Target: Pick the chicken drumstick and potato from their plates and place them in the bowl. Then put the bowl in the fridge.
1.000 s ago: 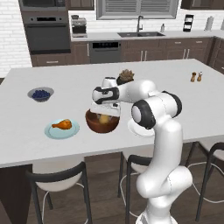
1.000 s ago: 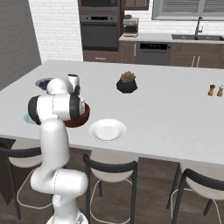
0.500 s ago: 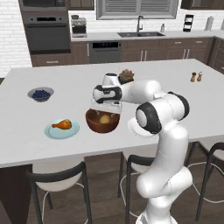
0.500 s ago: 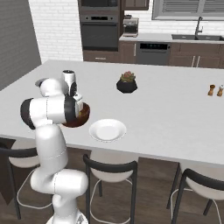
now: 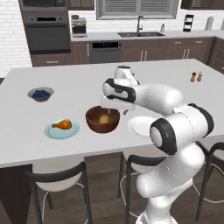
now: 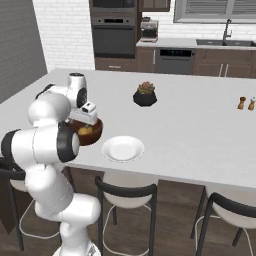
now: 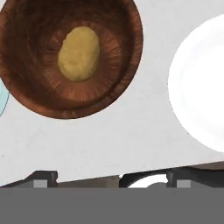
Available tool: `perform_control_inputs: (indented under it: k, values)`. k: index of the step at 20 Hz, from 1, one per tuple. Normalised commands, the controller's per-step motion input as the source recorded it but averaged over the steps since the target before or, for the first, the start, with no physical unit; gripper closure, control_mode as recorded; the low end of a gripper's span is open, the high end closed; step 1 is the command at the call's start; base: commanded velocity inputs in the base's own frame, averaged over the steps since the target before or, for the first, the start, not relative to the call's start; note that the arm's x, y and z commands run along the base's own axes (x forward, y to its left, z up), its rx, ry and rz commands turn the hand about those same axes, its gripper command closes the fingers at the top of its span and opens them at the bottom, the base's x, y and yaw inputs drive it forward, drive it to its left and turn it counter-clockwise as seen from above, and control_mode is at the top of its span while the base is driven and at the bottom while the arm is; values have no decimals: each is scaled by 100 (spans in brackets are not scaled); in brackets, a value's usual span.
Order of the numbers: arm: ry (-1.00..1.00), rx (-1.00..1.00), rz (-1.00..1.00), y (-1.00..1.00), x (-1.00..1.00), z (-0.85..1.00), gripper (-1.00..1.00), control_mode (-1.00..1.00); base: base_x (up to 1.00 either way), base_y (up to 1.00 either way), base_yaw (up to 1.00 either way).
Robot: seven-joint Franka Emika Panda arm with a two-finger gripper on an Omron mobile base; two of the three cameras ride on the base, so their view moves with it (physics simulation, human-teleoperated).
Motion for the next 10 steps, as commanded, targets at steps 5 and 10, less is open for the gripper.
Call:
perform_control_inputs:
  k: [5, 10]
  values:
    - [-17, 0, 25, -53, -100, 25, -100, -100, 0, 0, 0]
    - [-38, 0, 7, -32, -82, 39, -100, -100, 0, 0, 0]
